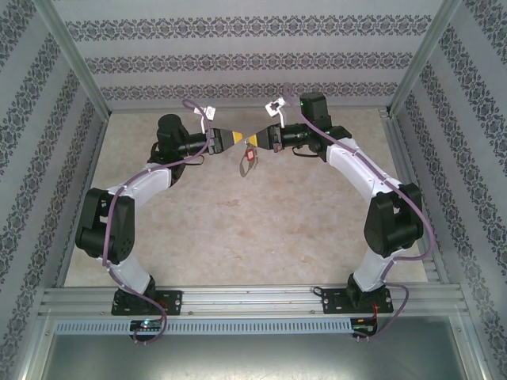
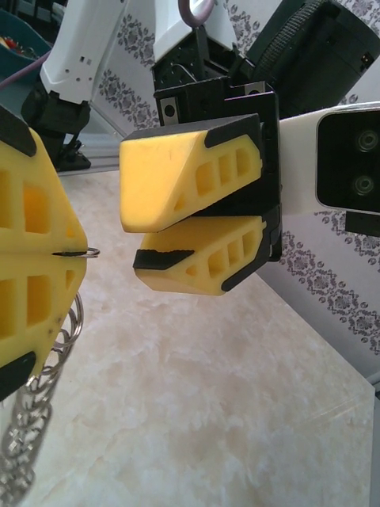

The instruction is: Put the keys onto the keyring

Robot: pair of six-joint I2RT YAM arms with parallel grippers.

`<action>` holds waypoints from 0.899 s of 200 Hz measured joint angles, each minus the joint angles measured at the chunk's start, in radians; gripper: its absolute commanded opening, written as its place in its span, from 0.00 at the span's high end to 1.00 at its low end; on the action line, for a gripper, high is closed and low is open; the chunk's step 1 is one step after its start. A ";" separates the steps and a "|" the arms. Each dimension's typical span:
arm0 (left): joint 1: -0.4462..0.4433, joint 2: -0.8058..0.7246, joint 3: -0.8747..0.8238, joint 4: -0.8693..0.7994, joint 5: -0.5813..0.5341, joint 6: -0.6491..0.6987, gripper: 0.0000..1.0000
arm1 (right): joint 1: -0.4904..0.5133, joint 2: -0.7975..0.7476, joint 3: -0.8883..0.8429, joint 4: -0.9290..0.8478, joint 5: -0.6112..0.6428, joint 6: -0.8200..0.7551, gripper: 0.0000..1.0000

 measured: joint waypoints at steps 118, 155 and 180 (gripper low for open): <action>-0.029 0.022 0.024 0.016 0.024 -0.027 0.77 | 0.013 0.011 0.002 0.001 -0.001 -0.003 1.00; -0.029 0.023 0.024 0.019 0.023 -0.027 0.77 | 0.013 0.011 0.002 0.002 -0.001 -0.002 1.00; -0.029 0.023 0.023 0.019 0.023 -0.026 0.77 | 0.012 0.011 0.002 0.002 -0.001 -0.002 1.00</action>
